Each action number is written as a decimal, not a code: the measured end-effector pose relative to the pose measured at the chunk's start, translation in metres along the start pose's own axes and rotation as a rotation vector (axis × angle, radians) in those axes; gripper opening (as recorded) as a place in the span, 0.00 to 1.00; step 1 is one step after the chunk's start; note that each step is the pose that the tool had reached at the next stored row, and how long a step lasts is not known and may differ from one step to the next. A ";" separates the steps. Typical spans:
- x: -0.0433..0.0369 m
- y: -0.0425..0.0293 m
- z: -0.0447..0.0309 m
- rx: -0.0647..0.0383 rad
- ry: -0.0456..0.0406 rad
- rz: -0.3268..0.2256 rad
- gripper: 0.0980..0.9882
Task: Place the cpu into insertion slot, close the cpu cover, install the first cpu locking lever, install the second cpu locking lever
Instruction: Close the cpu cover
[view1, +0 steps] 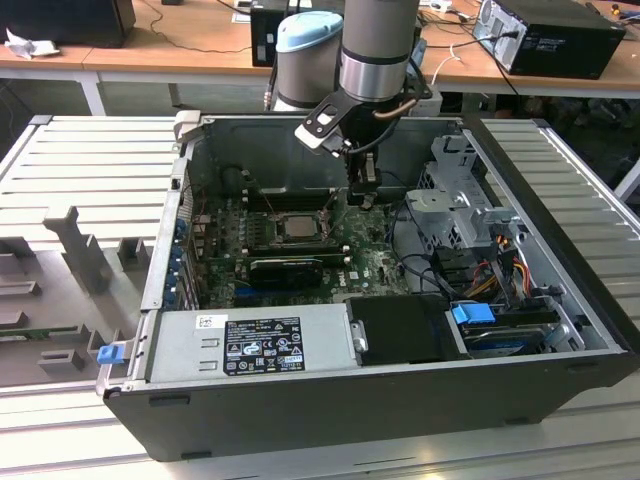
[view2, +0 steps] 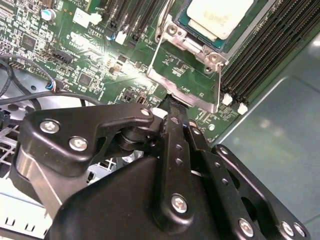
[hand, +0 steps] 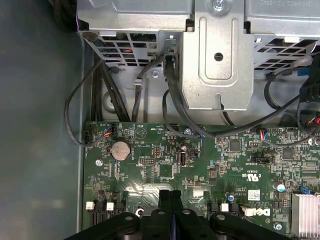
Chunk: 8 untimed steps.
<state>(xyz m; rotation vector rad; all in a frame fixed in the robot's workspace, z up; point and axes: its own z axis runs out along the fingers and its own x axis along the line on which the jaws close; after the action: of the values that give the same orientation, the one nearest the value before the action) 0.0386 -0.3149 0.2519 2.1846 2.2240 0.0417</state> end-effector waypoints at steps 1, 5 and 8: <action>0.0000 -0.0005 0.0000 0.000 0.0000 0.000 0.01; 0.0000 -0.0023 -0.0001 0.000 0.0000 0.000 0.01; 0.0001 -0.0039 -0.0001 0.000 0.0000 0.000 0.01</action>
<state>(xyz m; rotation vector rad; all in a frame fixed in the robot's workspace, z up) 0.0347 -0.3149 0.2519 2.1846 2.2238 0.0418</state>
